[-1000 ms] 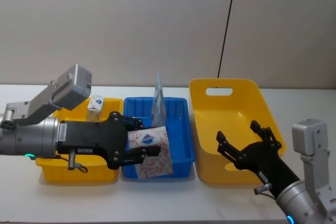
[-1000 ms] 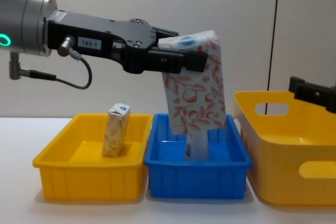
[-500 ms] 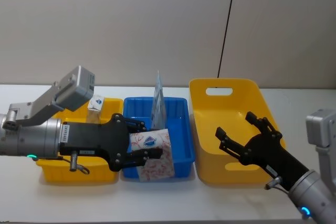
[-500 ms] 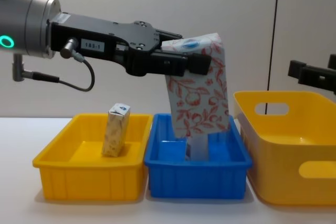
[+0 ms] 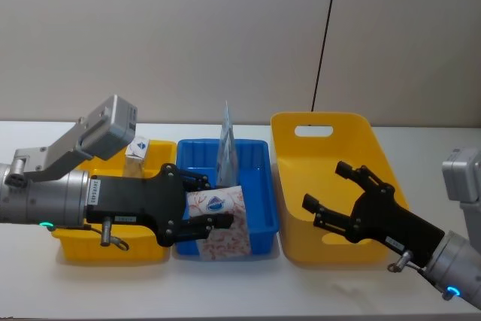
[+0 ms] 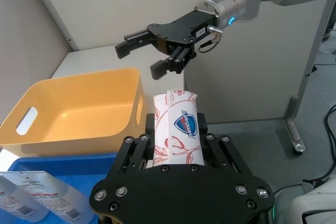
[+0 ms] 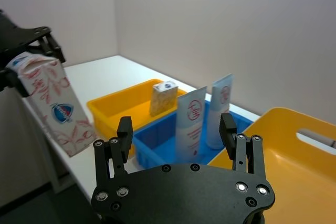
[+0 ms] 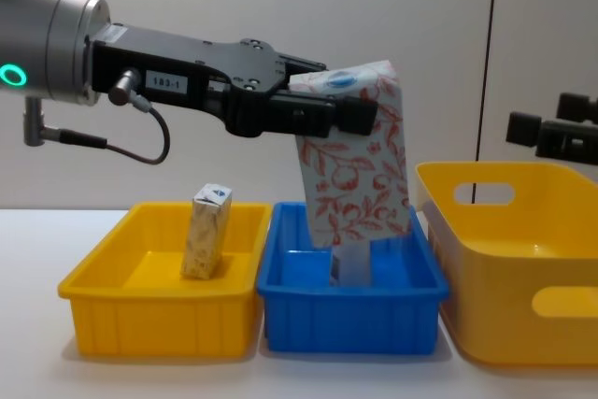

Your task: Bimanual collaborative sorting of washing and personal care products

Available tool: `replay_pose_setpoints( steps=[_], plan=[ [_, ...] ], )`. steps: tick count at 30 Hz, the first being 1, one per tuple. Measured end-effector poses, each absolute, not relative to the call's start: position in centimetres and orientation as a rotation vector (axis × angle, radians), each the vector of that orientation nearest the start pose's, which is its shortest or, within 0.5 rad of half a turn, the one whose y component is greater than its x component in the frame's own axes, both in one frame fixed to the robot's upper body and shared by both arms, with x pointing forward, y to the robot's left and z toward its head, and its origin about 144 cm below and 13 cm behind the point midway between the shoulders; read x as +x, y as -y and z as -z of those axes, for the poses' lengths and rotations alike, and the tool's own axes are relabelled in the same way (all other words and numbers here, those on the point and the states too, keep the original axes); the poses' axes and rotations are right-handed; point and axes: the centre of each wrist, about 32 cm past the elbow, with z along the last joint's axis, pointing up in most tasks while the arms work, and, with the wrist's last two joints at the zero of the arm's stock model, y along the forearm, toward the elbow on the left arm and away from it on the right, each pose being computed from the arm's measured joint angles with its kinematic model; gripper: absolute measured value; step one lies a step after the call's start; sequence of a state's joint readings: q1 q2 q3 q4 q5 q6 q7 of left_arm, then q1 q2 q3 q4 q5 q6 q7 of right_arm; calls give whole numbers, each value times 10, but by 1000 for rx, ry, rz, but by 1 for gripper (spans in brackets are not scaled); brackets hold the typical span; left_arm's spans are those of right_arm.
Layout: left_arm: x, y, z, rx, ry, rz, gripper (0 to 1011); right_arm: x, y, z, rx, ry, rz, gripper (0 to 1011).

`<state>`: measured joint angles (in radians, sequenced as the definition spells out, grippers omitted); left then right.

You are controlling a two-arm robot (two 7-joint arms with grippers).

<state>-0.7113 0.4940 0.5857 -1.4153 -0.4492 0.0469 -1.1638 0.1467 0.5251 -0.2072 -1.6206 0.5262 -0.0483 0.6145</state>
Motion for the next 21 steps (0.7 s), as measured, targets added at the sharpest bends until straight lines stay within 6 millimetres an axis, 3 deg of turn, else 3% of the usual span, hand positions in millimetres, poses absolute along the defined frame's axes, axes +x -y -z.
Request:
replay_pose_setpoints(
  steps=[21],
  plan=[
    [591,-235,-1320,192,295,-15,374,538,321,-1217,-30,155,400,1000]
  ],
)
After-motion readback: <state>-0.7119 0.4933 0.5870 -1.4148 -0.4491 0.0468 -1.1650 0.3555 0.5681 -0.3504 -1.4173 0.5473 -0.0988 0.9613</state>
